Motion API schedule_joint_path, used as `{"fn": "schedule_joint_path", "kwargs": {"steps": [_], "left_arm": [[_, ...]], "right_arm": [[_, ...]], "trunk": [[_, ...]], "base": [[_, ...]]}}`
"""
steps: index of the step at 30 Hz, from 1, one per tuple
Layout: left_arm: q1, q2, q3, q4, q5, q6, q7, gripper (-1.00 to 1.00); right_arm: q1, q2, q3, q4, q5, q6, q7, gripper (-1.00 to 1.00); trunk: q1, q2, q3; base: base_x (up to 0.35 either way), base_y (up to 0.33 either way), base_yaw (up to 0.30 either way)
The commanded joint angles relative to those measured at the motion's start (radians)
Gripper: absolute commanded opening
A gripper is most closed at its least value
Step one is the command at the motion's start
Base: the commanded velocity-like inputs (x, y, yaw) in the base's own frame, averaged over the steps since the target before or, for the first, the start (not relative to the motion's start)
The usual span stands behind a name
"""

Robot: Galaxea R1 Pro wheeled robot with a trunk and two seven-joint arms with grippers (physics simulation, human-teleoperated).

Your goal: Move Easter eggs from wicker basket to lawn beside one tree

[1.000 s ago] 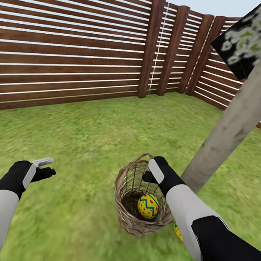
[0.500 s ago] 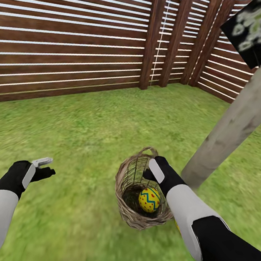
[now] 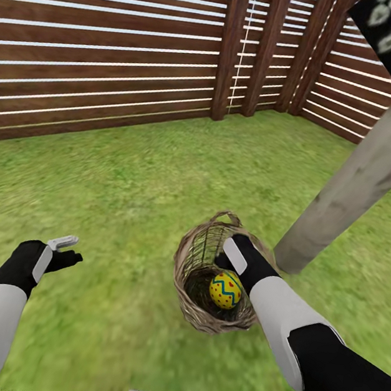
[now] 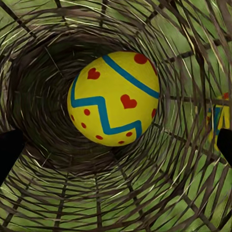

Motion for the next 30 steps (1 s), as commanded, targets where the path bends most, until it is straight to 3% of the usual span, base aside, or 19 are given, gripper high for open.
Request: {"fn": "schedule_joint_path", "kwargs": {"steps": [1,5,8,12,21,30], "left_arm": [[0.0,0.001,0.002,-0.002,-0.003,0.007,0.0,1.0],[0.001,0.01,0.004,-0.038,-0.001,0.067,0.003,1.0],[-0.006,0.012,0.004,-0.124,0.001,0.192,0.006,1.0],[-0.05,0.013,0.002,-0.217,-0.004,0.263,0.007,1.0],[-0.15,0.047,0.001,-0.244,-0.007,0.289,0.006,1.0],[-0.262,0.114,0.001,-0.143,-0.006,0.291,0.003,1.0]], "right_arm": [[-0.001,-0.001,0.008,-0.001,-0.01,0.003,-0.009,1.0],[-0.001,-0.001,0.007,-0.001,-0.01,0.003,-0.009,1.0],[-0.001,-0.001,0.008,-0.001,-0.01,0.003,-0.009,1.0],[-0.001,0.0,0.009,-0.001,-0.01,0.003,-0.009,1.0],[-0.001,-0.001,0.008,-0.001,-0.01,0.003,-0.009,1.0],[-0.001,-0.002,0.007,-0.001,-0.009,0.003,-0.009,1.0]], "trunk": [[0.0,-0.001,-0.005],[0.002,-0.002,-0.02],[0.003,-0.002,-0.032],[0.005,-0.003,-0.047],[0.009,-0.005,-0.082],[0.013,-0.007,-0.117]], "base": [[0.0,0.0,0.0],[0.0,0.0,0.0],[0.0,0.0,0.0],[0.0,0.0,0.0],[0.0,0.0,0.0],[0.0,0.0,0.0]]}}
